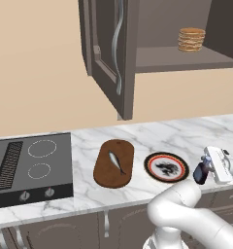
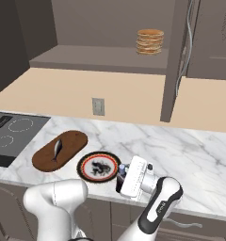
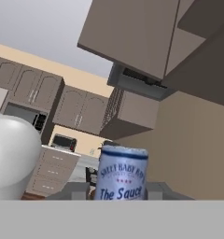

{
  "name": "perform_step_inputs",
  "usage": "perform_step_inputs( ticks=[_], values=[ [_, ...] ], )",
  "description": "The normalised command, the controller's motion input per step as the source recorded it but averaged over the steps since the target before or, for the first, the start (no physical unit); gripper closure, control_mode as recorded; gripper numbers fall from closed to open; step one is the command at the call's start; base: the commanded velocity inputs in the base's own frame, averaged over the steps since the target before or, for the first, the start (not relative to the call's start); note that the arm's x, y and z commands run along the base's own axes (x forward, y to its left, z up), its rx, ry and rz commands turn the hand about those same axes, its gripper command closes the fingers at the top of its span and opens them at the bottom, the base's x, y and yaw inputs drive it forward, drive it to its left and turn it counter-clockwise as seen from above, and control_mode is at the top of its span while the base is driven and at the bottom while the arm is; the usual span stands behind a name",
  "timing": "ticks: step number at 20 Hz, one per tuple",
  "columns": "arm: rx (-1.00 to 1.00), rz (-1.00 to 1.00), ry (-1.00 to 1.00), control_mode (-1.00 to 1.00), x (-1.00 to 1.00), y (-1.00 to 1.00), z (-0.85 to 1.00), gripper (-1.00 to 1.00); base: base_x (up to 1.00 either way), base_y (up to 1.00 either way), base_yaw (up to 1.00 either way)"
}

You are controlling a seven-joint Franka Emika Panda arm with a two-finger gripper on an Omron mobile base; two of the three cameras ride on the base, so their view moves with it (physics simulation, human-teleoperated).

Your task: Pick the fish from the plate and place it on the cutting board. Then pick the condiment bottle from the cabinet and place it next to the cutting board.

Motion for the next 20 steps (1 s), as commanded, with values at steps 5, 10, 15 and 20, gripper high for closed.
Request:
perform_step_inputs(
  ticks=[5, 10, 15, 20],
  values=[
    [0.00, 0.00, 0.00, -1.00, 0.00, 0.00, -0.05, -1.00, 0.00, 0.00, 0.00],
    [0.00, 0.00, 0.00, -1.00, 0.00, 0.00, 0.00, -1.00, 0.00, 0.00, 0.00],
    [0.00, 0.00, 0.00, -1.00, 0.00, 0.00, 0.00, -1.00, 0.00, 0.00, 0.00],
    [0.00, 0.00, 0.00, -1.00, 0.00, -0.09, 0.00, -1.00, 0.00, 0.00, 0.00]
  ],
)
